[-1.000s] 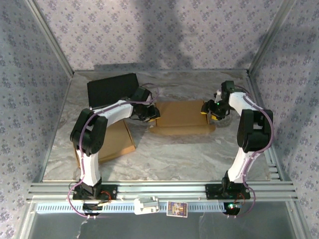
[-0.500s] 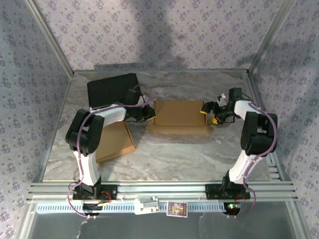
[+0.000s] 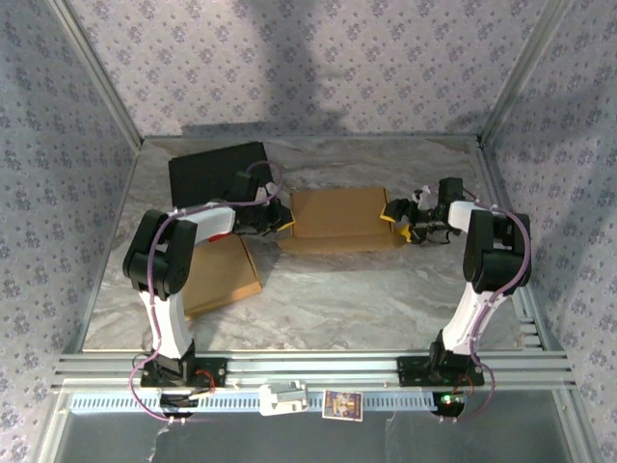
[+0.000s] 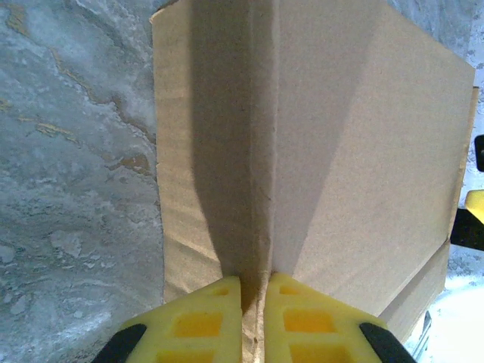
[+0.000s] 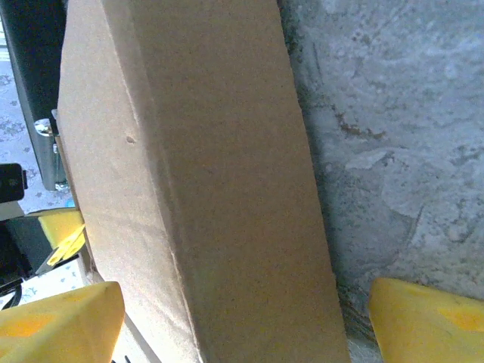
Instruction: Fold the paper box
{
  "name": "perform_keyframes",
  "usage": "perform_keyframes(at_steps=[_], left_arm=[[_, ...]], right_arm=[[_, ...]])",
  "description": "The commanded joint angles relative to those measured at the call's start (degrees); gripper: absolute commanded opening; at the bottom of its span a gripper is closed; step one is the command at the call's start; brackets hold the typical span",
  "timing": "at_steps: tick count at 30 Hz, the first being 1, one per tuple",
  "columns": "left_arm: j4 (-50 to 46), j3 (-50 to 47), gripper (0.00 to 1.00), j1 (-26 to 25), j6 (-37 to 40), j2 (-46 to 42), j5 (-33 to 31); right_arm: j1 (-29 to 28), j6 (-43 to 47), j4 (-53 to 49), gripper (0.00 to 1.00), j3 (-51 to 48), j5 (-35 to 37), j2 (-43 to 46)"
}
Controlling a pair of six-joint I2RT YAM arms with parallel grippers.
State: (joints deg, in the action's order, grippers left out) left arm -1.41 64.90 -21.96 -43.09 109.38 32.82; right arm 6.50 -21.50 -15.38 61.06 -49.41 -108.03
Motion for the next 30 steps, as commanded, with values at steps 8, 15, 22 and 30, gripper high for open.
perform_keyframes(at_steps=[8,15,22,30], left_arm=[[4.5,-4.2,0.06,4.4,-2.2,4.2,7.2],[4.4,-3.6,0.05,6.1,-0.7,6.3,10.8],[3.4,-2.4,0.06,6.1,-0.1,6.8,11.0],[3.1,-1.0,0.18,6.0,-0.2,2.4,7.8]], right_arm=[[-0.2,2.7,-4.3,0.88,6.7,-5.0,-3.8],[-1.2,2.9,-5.4,0.90,11.4,-8.8,-6.3],[-5.7,-1.7,-2.6,0.83,14.4,-13.2,-8.7],[-5.5,-9.9,-2.5,0.63,14.6,-12.6,-5.9]])
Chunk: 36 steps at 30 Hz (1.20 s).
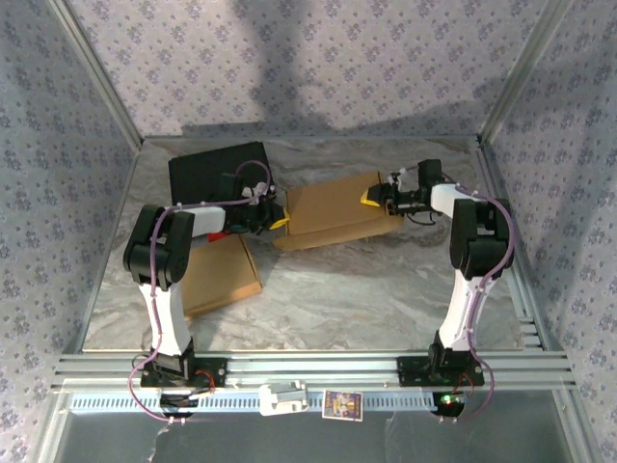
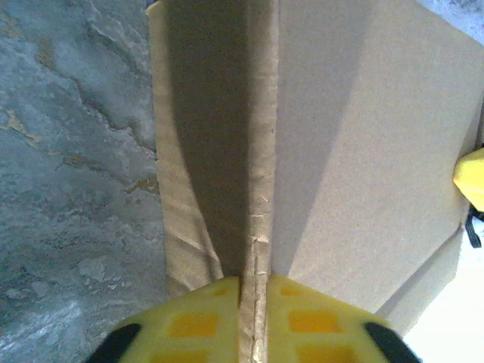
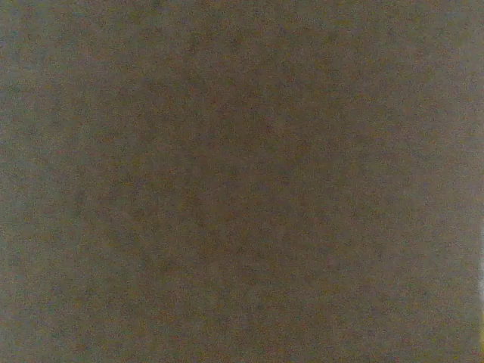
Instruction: Fold the paper box
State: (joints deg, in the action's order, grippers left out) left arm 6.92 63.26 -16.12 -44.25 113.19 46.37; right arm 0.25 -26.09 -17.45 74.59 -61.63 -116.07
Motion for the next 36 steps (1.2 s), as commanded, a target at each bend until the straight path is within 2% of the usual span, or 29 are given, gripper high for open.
perform_keyframes(at_steps=[1,3,7,9,11,13,15,17,20,21,23,27,30,36], left_arm=[[-6.0,1.2,0.22,0.1,1.3,-2.6,-7.0],[-8.1,2.3,0.31,-0.4,2.7,-5.9,-10.6],[-8.8,2.7,0.33,-2.5,8.8,-14.4,-22.3],[-5.6,1.9,0.36,-5.1,15.1,-19.6,-29.7],[1.2,-0.2,0.39,-7.7,21.7,-23.7,-32.3],[4.0,-1.1,0.43,-9.4,28.0,-26.5,-31.9],[1.6,-0.5,0.44,-11.6,39.3,-28.9,-27.7],[-3.5,0.2,0.46,-14.8,51.9,-31.3,-24.1],[-19.3,4.1,0.58,-18.9,73.5,-32.5,-15.5],[-23.7,5.5,0.62,-20.7,78.2,-32.3,-16.9],[-28.9,7.0,0.64,-22.8,85.5,-31.9,-20.3],[-31.4,8.7,0.65,-24.0,93.2,-29.9,-24.3],[-35.6,12.1,0.70,-25.4,98.0,-26.6,-26.0],[-37.3,11.7,0.78,-26.9,100.9,-24.2,-27.7]], right_arm=[[1.0,-6.6,-0.3,0.62,0.8,-0.2,2.7],[1.7,-8.7,-2.7,0.60,1.2,0.3,3.3],[2.7,-15.3,-4.7,0.59,0.8,0.0,5.4],[3.1,-18.2,-8.0,0.59,1.3,0.1,6.6],[3.8,-20.4,-12.9,0.57,2.2,0.3,7.3],[4.6,-22.7,-19.2,0.54,3.2,-1.2,7.0],[5.2,-23.4,-25.3,0.52,4.3,-1.7,7.1],[5.6,-24.0,-28.8,0.52,4.6,-1.5,7.9],[5.7,-24.5,-34.5,0.52,4.4,-3.5,7.7],[5.6,-23.6,-36.8,0.52,4.5,-4.3,7.3],[5.5,-22.5,-39.6,0.50,4.0,-2.9,7.9],[5.3,-24.2,-39.4,0.48,0.1,-2.1,9.6],[5.2,-26.8,-36.8,0.48,-2.4,-2.3,10.3],[5.2,-27.9,-37.5,0.47,-2.3,-2.1,9.5]])
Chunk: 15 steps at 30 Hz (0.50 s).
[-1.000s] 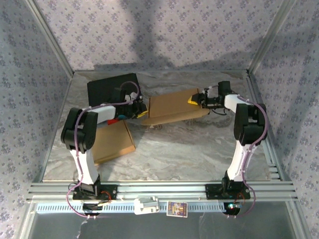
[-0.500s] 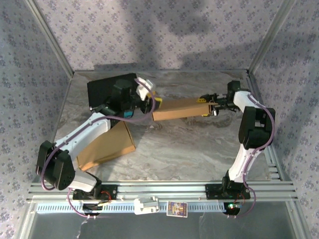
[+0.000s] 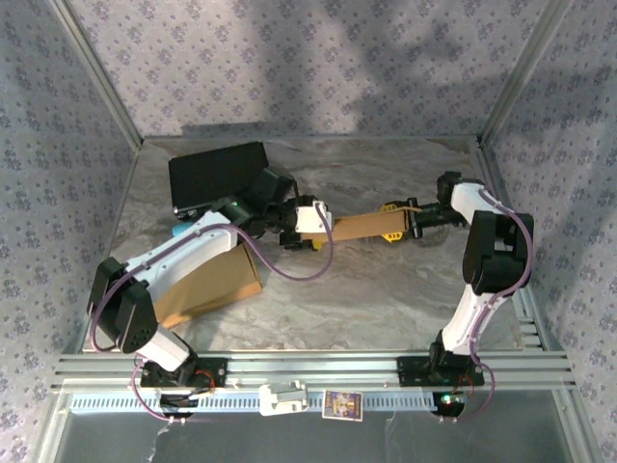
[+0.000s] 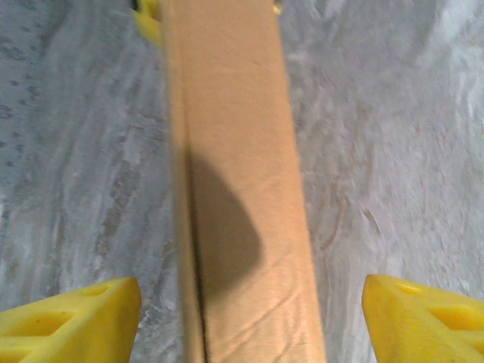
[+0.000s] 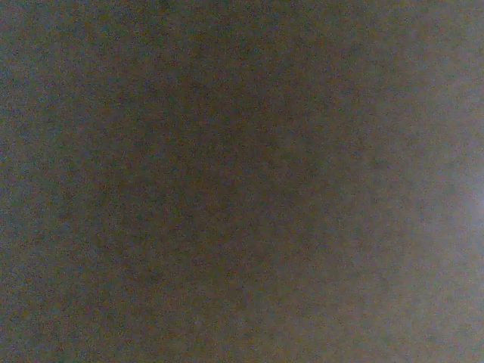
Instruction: Fold the paper box
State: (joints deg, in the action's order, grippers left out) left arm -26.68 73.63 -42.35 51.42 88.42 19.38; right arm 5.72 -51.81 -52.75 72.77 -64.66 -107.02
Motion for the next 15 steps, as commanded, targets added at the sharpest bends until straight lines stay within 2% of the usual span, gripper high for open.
perform_keyframes(at_steps=[1,9,10,12,15], left_arm=[[-3.6,1.3,0.79,-0.8,5.4,0.8,-1.1],[-1.4,2.9,0.77,-1.2,2.8,5.4,-7.4],[-1.4,3.2,0.76,-1.3,2.6,5.7,-7.5],[-1.3,3.5,0.67,-1.8,2.4,6.5,-8.8],[-1.5,3.5,0.64,-2.3,2.1,6.7,-10.1]], right_arm=[[-0.3,-2.4,-2.2,0.47,-0.5,0.9,0.4],[-2.3,-5.7,-2.2,0.42,-3.3,0.2,0.5],[-2.6,-6.7,-1.6,0.42,-3.9,-0.3,0.8],[-3.2,-9.0,0.2,0.41,-7.7,-1.6,1.8],[-3.1,-9.1,-1.0,0.44,-9.9,-0.6,3.1]])
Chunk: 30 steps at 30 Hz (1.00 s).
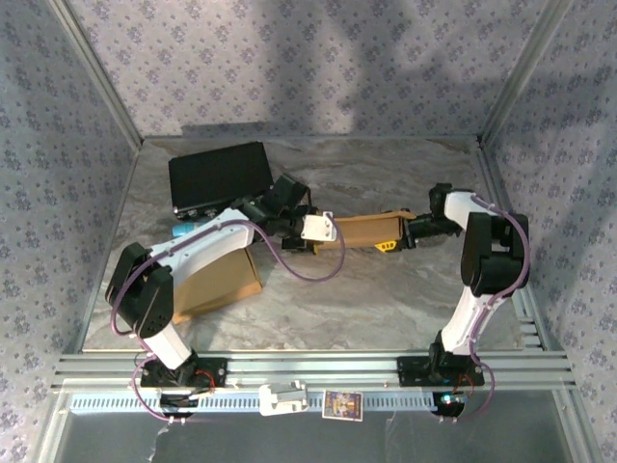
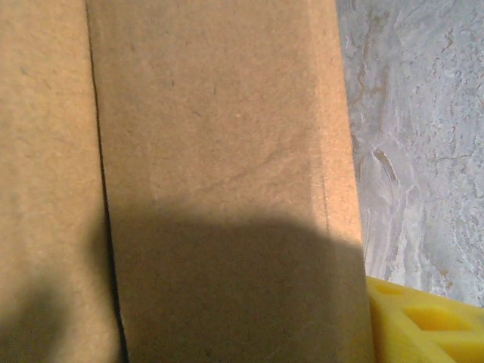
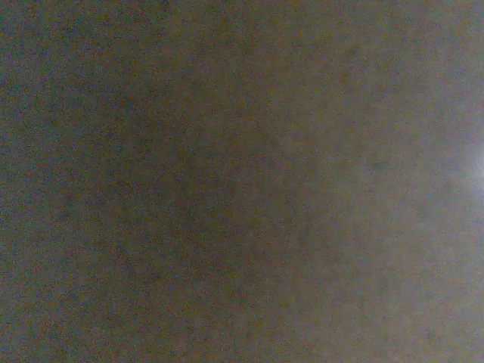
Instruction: Fold the paper box
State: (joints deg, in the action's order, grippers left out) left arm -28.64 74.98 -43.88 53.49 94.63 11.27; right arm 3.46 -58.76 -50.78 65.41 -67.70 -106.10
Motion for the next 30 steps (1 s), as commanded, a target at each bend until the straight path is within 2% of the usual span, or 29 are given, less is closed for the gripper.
perform_keyframes(at_steps=[1,8,10,15,17,20,22,24,26,28,30], left_arm=[[0.4,2.1,0.63,-0.7,-0.4,0.4,-1.8],[-4.8,3.0,0.61,-0.7,0.0,-0.1,1.6],[-6.1,3.1,0.61,-0.7,-0.5,-0.4,1.4],[-9.5,4.5,0.56,-0.8,-2.6,0.2,0.5],[-9.9,5.0,0.56,-0.8,-4.0,0.6,0.3],[-12.4,6.2,0.57,-1.0,-6.3,1.5,-0.6],[-13.5,7.2,0.57,-1.0,-7.3,2.1,-0.7],[-13.5,7.7,0.58,-1.0,-8.2,2.6,-0.9],[-14.0,8.4,0.58,-1.0,-8.1,3.2,-0.6],[-13.9,9.1,0.58,-1.0,-8.4,3.8,-0.2],[-13.6,9.3,0.58,-0.9,-9.0,4.3,0.0]], right_arm=[[-0.7,-2.1,-3.1,0.46,-3.0,2.8,2.3],[1.3,-3.0,-2.8,0.65,-4.5,5.5,2.0],[2.8,-1.2,-5.6,0.75,-1.7,8.1,2.8],[6.1,-2.6,-8.7,0.83,2.4,16.7,8.8],[6.8,-1.9,-11.8,0.84,6.0,19.9,10.5],[7.3,1.4,-17.5,0.82,11.7,28.8,14.3],[7.4,5.6,-19.0,0.76,16.2,36.0,16.6],[6.3,11.4,-18.1,0.74,19.9,43.6,19.4],[3.8,17.8,-12.9,0.73,20.7,49.8,24.0],[-1.3,26.3,-7.8,0.70,19.4,56.2,28.9],[-6.9,34.8,-6.2,0.69,18.4,59.5,30.3]])
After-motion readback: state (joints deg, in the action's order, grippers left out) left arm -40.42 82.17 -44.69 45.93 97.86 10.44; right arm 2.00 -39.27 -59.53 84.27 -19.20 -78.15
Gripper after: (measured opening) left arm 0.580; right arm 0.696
